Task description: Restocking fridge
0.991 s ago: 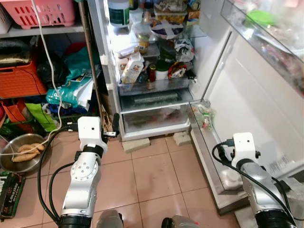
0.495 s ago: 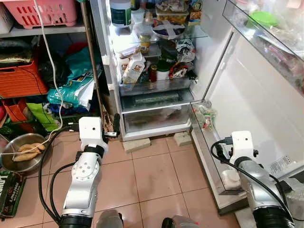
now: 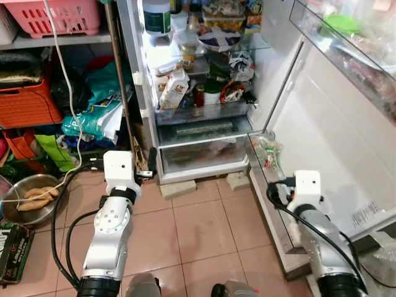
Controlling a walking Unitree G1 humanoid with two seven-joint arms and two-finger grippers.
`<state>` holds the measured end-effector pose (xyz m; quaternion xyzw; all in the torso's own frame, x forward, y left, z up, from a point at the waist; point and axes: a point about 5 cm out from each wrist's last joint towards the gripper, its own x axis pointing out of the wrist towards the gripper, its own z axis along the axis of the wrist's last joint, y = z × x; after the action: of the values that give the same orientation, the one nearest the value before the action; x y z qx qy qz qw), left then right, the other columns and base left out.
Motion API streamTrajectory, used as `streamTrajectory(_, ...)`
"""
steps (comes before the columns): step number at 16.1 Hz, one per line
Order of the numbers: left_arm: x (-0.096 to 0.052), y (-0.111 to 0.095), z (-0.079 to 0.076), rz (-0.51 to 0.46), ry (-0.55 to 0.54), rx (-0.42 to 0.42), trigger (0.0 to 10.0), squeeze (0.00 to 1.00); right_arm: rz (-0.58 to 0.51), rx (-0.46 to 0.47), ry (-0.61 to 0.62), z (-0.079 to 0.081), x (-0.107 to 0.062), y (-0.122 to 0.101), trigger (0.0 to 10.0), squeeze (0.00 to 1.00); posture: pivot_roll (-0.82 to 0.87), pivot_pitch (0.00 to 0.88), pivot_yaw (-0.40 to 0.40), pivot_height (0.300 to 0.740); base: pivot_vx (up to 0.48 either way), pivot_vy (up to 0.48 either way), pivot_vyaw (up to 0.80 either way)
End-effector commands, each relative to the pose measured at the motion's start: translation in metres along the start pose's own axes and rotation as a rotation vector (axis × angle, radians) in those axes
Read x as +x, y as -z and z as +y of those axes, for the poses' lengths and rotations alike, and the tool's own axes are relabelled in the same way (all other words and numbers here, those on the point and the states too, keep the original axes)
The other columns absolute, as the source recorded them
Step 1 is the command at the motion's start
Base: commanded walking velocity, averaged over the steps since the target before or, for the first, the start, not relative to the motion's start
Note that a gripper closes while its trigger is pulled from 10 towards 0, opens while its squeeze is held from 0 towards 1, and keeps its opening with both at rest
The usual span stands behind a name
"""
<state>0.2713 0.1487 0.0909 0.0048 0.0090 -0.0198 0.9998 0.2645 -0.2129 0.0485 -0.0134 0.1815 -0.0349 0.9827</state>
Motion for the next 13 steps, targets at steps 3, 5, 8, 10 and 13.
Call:
streamTrajectory(3,0.000,0.002,0.003,0.010,-0.004,0.006,10.0,0.00,-0.130,0.021,0.004,-0.001,-0.006,-0.016,10.0,0.00,0.07,0.017,-0.020,0.740,0.000,0.000,0.00)
streamTrajectory(5,0.000,0.002,0.003,0.010,-0.006,0.005,10.0,0.00,-0.180,0.025,-0.022,0.006,-0.008,-0.023,10.0,0.00,0.07,0.014,-0.018,0.740,0.000,0.000,0.00)
streamTrajectory(8,0.002,0.003,0.001,0.011,-0.004,0.000,10.0,0.00,-0.236,0.010,-0.054,0.013,-0.007,-0.031,10.0,0.00,0.06,0.014,-0.017,0.740,-0.289,-0.084,0.00)
streamTrajectory(10,0.002,0.003,0.001,0.011,-0.003,-0.001,10.0,0.00,-0.238,0.004,-0.052,0.013,-0.006,-0.032,10.0,0.00,0.06,0.016,-0.017,0.740,-0.304,-0.247,0.00)
streamTrajectory(13,0.002,0.003,0.001,0.012,-0.005,-0.001,10.0,0.00,-0.242,-0.001,-0.047,0.012,-0.005,-0.032,10.0,0.00,0.07,0.018,-0.018,0.740,-0.306,-0.249,0.00)
